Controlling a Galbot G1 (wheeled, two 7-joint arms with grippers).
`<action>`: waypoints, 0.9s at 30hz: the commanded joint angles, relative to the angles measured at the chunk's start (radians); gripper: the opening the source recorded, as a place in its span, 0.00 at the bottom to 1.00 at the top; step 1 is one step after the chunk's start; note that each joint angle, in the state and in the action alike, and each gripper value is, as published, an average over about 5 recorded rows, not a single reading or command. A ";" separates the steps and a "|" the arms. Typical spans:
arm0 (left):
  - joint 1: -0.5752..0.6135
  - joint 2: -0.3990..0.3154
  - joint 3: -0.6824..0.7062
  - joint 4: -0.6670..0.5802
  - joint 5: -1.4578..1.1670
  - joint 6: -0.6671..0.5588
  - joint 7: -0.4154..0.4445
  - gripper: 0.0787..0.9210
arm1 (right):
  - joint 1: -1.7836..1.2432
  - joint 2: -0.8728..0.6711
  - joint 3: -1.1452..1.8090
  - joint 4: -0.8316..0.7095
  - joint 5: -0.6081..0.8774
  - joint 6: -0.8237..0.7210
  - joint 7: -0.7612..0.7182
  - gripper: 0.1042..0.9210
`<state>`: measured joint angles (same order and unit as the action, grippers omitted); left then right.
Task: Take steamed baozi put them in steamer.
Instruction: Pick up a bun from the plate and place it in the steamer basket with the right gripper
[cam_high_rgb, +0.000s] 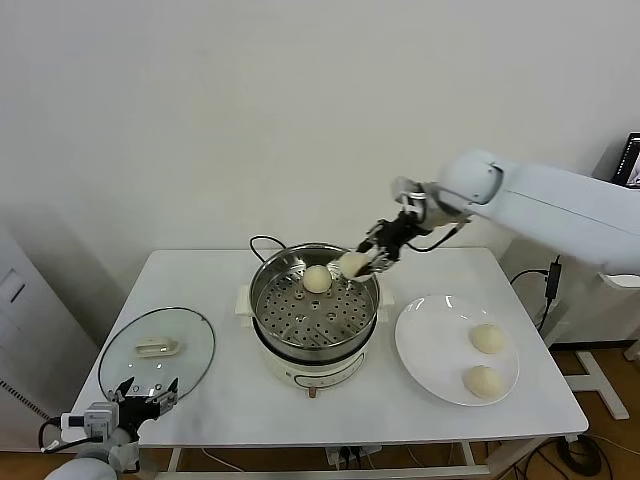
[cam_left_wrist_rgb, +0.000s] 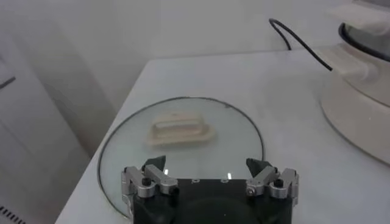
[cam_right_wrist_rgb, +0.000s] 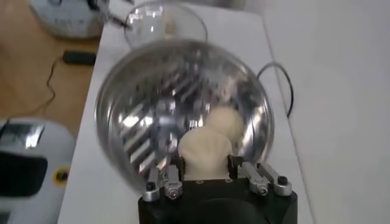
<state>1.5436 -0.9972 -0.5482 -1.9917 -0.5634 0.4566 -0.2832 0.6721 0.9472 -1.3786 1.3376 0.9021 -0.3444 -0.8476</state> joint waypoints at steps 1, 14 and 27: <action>0.000 -0.001 -0.001 0.000 0.001 -0.001 -0.001 0.88 | -0.040 0.173 -0.007 -0.007 0.115 -0.096 0.144 0.43; 0.011 -0.012 -0.013 -0.005 0.001 -0.001 -0.004 0.88 | -0.140 0.321 0.007 -0.128 0.081 -0.152 0.234 0.43; 0.022 -0.014 -0.021 -0.005 0.002 -0.005 -0.005 0.88 | -0.198 0.343 0.006 -0.152 0.047 -0.175 0.264 0.43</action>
<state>1.5642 -1.0117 -0.5690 -1.9978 -0.5619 0.4519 -0.2884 0.5071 1.2534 -1.3755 1.2075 0.9591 -0.5018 -0.6124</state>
